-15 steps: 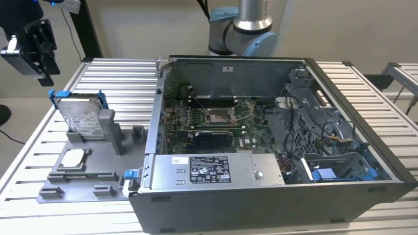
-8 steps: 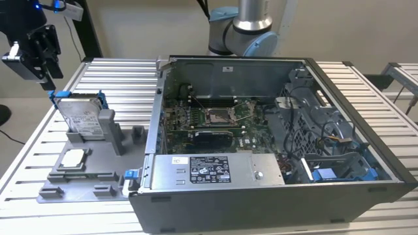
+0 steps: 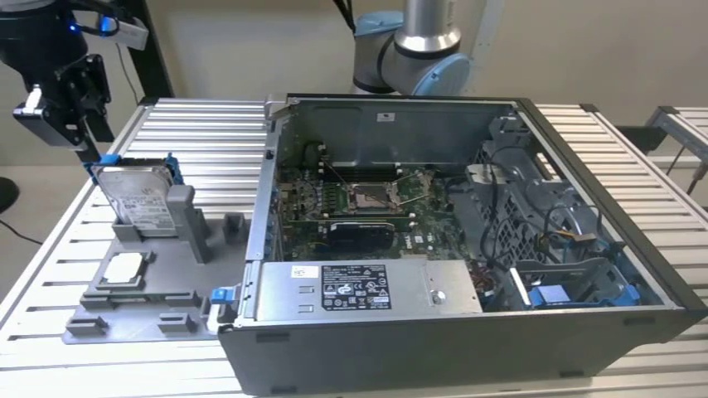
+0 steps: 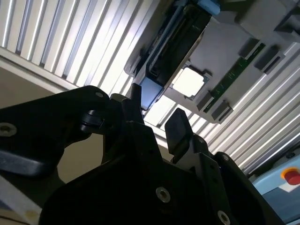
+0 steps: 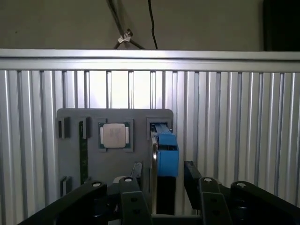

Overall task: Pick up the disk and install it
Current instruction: 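Pick up the disk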

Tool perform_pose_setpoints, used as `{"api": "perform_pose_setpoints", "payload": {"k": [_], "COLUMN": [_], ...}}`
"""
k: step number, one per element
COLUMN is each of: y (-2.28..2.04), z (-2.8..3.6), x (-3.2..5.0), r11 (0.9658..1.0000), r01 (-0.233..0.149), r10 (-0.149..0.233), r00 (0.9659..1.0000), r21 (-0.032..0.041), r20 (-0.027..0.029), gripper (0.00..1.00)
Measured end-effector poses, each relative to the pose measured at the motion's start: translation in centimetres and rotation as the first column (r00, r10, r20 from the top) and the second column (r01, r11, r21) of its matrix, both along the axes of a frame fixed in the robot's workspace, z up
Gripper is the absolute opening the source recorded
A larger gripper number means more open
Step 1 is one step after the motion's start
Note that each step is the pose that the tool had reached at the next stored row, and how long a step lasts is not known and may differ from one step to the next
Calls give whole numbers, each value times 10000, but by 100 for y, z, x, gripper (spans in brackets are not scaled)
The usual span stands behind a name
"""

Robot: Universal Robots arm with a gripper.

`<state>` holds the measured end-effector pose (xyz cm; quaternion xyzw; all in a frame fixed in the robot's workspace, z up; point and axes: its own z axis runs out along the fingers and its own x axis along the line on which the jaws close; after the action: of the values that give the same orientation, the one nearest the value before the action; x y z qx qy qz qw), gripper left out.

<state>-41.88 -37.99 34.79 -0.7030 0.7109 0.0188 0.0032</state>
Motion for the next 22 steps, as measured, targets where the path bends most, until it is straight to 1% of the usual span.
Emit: {"api": "perform_pose_setpoints", "payload": {"k": [7,22], "y": [0,0], "z": [-127,-400], "x": [4,5], "r11": [9999,9999], "r01": [101,103], "r10": [-101,-103], "r00": [9999,9999], "r21": [0,0], "r20": [0,1], "gripper": [100,100]}}
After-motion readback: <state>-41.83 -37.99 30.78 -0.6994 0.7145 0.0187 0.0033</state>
